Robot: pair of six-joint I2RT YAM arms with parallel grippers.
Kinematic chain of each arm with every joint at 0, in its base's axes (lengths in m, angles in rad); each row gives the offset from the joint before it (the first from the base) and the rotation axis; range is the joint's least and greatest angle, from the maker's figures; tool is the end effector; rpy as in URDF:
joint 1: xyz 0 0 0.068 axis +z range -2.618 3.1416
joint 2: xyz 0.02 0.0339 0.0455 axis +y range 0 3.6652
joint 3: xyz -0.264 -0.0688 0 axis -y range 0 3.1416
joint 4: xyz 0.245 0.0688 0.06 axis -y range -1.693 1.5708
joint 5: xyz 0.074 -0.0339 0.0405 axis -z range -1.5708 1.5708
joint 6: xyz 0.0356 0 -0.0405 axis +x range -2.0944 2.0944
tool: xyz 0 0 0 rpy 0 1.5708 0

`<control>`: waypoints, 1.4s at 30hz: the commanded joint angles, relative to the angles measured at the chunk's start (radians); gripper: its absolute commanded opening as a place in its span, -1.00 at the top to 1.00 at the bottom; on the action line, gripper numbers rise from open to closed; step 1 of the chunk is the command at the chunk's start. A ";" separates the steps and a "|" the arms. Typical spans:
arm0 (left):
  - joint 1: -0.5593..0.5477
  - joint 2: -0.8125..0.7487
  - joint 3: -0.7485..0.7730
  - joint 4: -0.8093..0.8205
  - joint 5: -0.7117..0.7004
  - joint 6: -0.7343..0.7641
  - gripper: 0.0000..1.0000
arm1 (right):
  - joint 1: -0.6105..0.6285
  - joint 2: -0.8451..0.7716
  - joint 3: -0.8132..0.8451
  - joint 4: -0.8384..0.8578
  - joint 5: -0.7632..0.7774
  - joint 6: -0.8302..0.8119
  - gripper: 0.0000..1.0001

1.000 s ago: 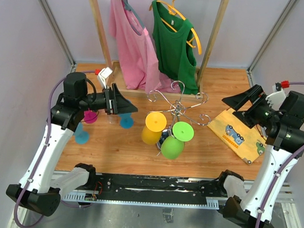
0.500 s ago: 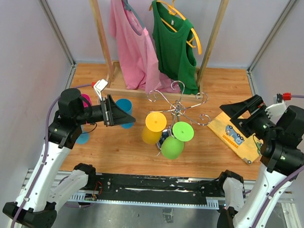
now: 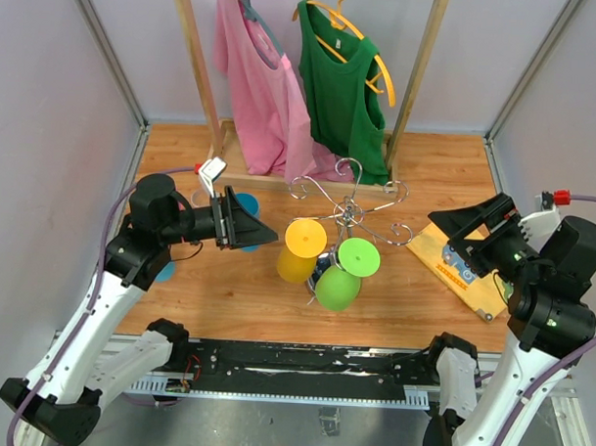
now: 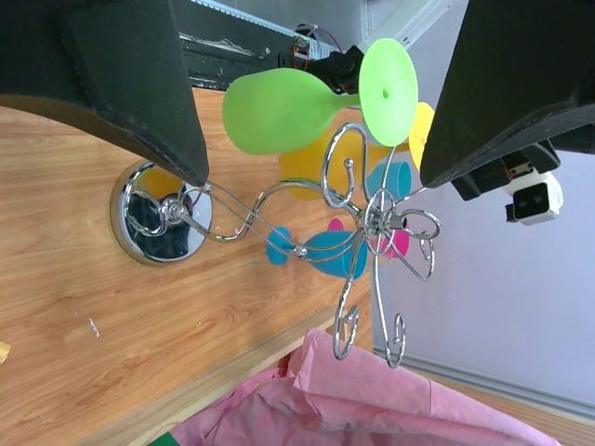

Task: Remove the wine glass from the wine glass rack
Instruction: Pick up the wine glass from the wine rack.

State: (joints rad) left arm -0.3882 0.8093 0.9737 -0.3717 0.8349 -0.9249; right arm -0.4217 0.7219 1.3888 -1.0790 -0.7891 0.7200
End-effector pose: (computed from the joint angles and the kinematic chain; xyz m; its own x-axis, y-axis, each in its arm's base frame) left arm 0.1432 -0.0871 0.3837 -0.8537 -0.2300 -0.4672 0.4049 0.2709 -0.8733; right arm 0.0724 -0.0048 0.4470 -0.4758 0.7226 -0.5014 0.0117 0.5752 0.8179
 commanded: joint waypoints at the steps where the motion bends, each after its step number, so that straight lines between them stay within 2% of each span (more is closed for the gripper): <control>1: -0.037 0.029 -0.005 0.071 -0.019 -0.038 -0.47 | 0.008 -0.017 0.034 -0.019 -0.001 0.021 -0.97; 13: -0.141 0.098 0.042 0.112 -0.067 -0.074 -0.29 | 0.009 -0.043 0.049 -0.043 0.013 0.039 -0.97; 22: -0.151 0.097 0.054 0.111 -0.065 -0.080 -0.17 | 0.009 -0.069 0.027 -0.050 0.020 0.051 -0.97; 42: -0.190 0.093 0.061 0.097 -0.038 -0.095 -0.04 | 0.009 -0.097 0.031 -0.077 0.022 0.062 -0.97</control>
State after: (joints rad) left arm -0.5640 0.9115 1.0027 -0.2890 0.7780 -1.0145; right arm -0.4213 0.6441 1.4147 -1.1366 -0.7757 0.7670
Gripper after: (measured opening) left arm 0.533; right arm 0.986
